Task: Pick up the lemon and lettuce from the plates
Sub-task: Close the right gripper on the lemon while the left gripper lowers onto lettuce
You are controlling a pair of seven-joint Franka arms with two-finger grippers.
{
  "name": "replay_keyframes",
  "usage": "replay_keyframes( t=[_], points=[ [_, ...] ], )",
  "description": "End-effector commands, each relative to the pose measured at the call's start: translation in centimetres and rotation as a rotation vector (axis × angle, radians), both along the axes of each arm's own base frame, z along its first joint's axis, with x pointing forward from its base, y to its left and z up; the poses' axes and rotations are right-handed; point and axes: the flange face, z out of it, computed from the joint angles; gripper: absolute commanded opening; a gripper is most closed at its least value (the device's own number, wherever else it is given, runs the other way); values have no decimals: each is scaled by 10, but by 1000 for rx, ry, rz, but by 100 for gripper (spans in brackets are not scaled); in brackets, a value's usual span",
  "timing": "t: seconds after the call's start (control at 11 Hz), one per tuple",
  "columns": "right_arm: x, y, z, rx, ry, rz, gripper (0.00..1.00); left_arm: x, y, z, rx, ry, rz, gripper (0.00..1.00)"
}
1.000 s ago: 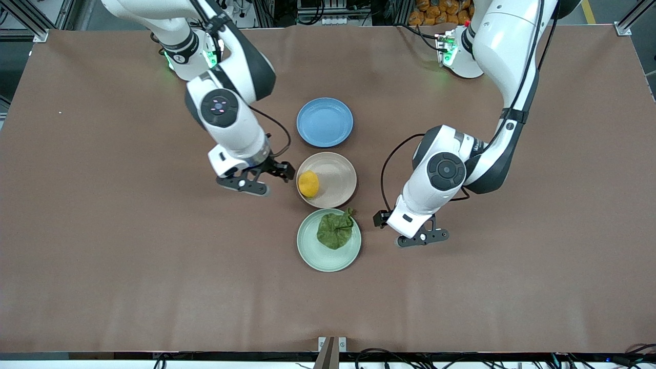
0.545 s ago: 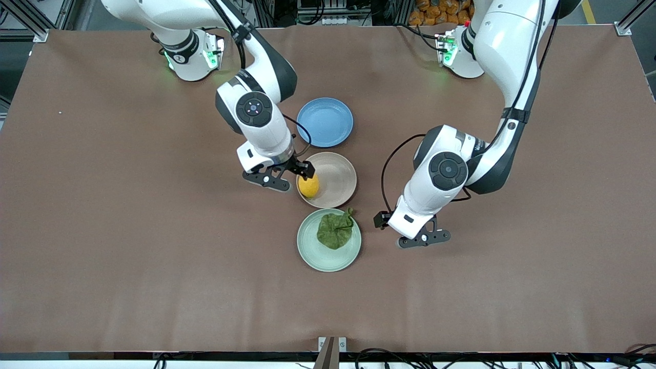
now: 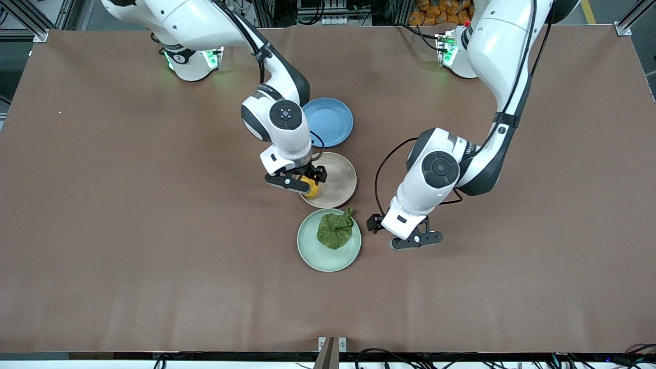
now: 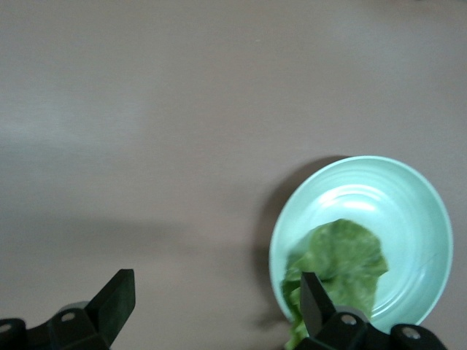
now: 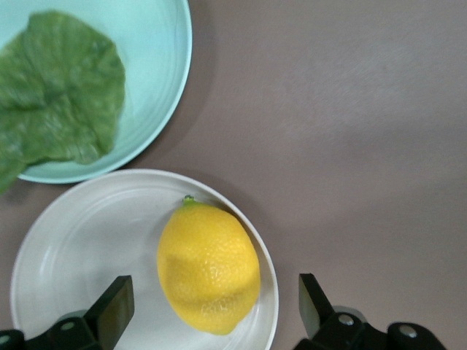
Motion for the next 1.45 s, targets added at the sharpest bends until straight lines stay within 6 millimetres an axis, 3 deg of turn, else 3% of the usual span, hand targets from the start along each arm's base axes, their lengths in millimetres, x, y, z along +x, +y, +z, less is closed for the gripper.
replay_keyframes(
  t=[0.0,0.27,0.73,0.82,0.91,1.09,1.36],
  points=[
    [-6,12,-20,12,-20,-1,100,-9,-43,-28,-89,-92,44,100],
    [-13,19,-28,-5,-27,31,100,-19,-66,-40,-126,-136,34,100],
    [-15,20,-45,-18,-47,53,91,-19,-75,-55,-184,-217,30,100],
    [-15,20,-46,-18,-47,53,90,-30,-88,-68,-176,-202,9,100],
    [-14,20,-47,-18,-47,53,87,-30,-87,-76,-166,-202,8,100],
    [-14,20,-48,-30,-59,72,69,-42,-100,-92,-155,-198,-15,100],
    [-10,16,-41,-38,-67,73,7,-59,-116,-115,-110,-196,-58,100]
  ],
)
